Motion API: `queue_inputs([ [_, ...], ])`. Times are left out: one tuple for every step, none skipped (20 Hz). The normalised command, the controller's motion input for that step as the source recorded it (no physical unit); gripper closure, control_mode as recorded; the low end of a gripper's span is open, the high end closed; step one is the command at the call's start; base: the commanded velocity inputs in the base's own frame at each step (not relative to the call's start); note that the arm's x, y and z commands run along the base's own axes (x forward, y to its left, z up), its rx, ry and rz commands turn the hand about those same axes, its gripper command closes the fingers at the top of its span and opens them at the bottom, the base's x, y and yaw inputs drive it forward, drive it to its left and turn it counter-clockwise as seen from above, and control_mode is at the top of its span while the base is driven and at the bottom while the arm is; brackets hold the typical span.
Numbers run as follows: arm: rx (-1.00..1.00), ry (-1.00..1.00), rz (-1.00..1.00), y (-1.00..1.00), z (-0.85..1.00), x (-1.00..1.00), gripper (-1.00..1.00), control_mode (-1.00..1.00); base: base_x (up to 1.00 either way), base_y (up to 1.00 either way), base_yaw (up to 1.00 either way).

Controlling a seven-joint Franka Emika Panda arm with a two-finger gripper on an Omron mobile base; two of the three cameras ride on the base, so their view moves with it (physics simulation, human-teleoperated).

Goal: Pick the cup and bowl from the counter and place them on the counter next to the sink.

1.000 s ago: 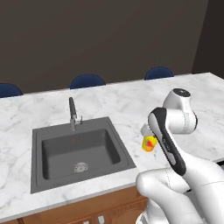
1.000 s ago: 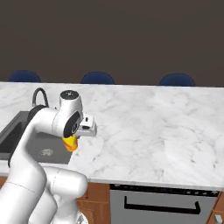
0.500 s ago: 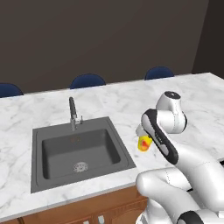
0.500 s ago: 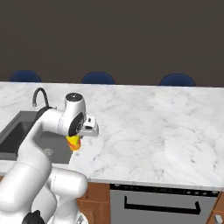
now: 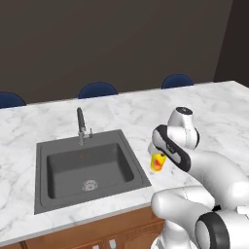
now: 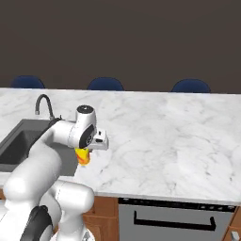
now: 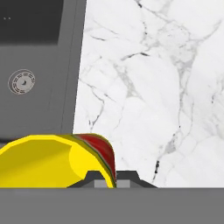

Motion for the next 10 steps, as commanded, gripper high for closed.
queue_inputs([
  [0.0,0.04,0.0,0.0,-0.37,0.07,1.0,-1.0,0.0,0.0,0.0],
  [0.0,0.04,0.0,0.0,-0.34,0.01,1.0,-1.0,0.0,0.0,0.0],
  [0.0,0.03,0.0,0.0,-0.32,0.0,1.0,-1.0,0.0,0.0,0.0],
  [0.0,0.04,0.0,0.0,-0.31,0.0,1.0,-1.0,0.0,0.0,0.0],
  [0.0,0.04,0.0,0.0,-0.32,0.02,1.0,-1.0,0.0,0.0,0.0],
  [0.0,0.04,0.0,0.0,-0.34,0.04,1.0,-1.0,0.0,0.0,0.0],
  [0.0,0.03,0.0,0.0,-0.33,0.04,1.0,-1.0,0.0,0.0,0.0],
  [0.0,0.03,0.0,0.0,-0.34,0.03,1.0,-1.0,0.0,0.0,0.0],
  [0.0,0.02,0.0,0.0,-0.34,0.01,1.0,-1.0,0.0,0.0,0.0],
  [0.0,0.01,0.0,0.0,-0.34,0.01,1.0,-1.0,0.0,0.0,0.0],
])
